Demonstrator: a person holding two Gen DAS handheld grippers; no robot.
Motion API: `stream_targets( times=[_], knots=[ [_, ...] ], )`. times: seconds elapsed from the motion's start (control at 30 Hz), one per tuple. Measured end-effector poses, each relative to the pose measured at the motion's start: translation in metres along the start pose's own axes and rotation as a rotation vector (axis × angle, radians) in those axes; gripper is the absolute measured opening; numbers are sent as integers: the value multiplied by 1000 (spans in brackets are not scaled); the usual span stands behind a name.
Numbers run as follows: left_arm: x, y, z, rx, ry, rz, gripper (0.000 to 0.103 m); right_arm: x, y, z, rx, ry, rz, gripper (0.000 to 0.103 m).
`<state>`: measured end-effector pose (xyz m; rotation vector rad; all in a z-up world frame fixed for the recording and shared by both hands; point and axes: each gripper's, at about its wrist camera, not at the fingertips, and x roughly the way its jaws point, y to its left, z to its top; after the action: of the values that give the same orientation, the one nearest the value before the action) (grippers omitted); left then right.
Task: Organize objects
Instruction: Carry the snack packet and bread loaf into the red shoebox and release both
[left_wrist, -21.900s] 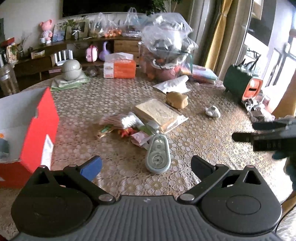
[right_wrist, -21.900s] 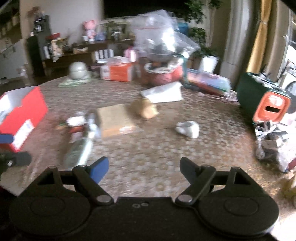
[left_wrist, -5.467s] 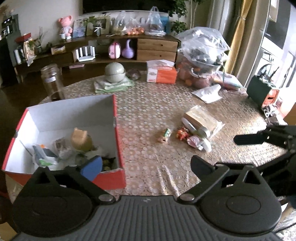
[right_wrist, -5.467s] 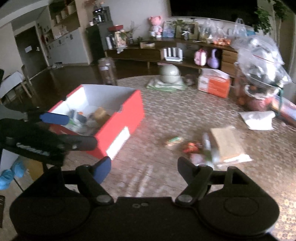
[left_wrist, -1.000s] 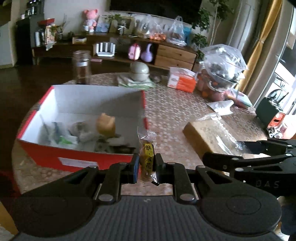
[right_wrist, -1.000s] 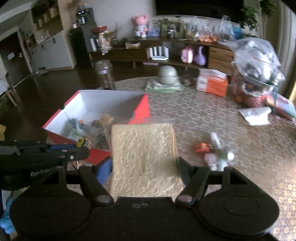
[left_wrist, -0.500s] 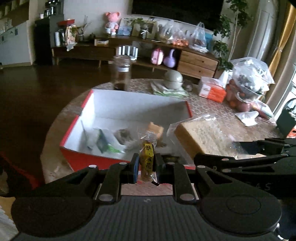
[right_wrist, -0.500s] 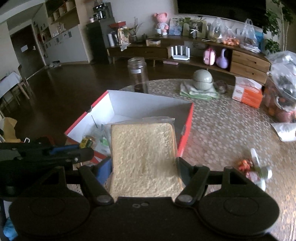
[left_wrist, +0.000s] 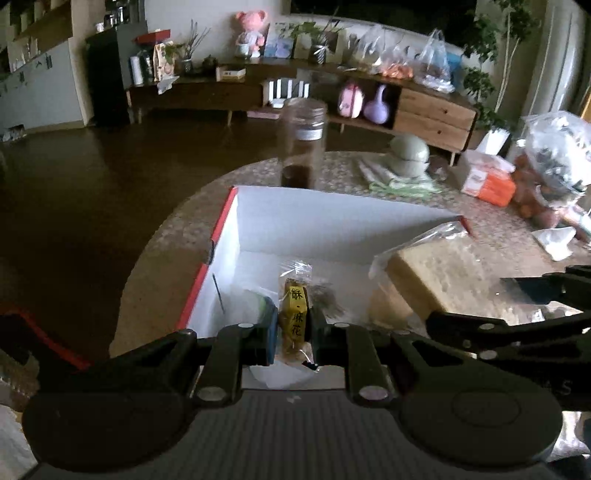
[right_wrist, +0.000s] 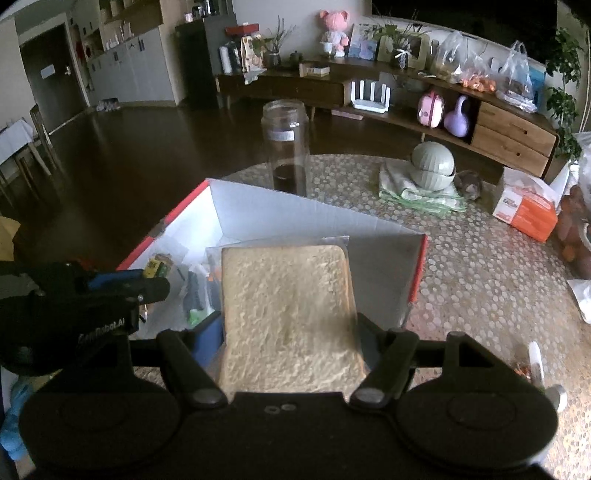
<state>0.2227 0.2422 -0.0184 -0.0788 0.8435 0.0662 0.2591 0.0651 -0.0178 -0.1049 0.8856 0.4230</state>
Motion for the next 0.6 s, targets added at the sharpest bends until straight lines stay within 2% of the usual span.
stream_targets(
  times=[0.33, 0.6],
  knots=[
    [55, 5, 8, 12, 81, 13, 17, 49, -7, 3, -12, 67, -16, 72],
    [77, 4, 8, 28, 121, -3, 17, 74, -3, 4, -69, 94, -33, 73]
  ],
)
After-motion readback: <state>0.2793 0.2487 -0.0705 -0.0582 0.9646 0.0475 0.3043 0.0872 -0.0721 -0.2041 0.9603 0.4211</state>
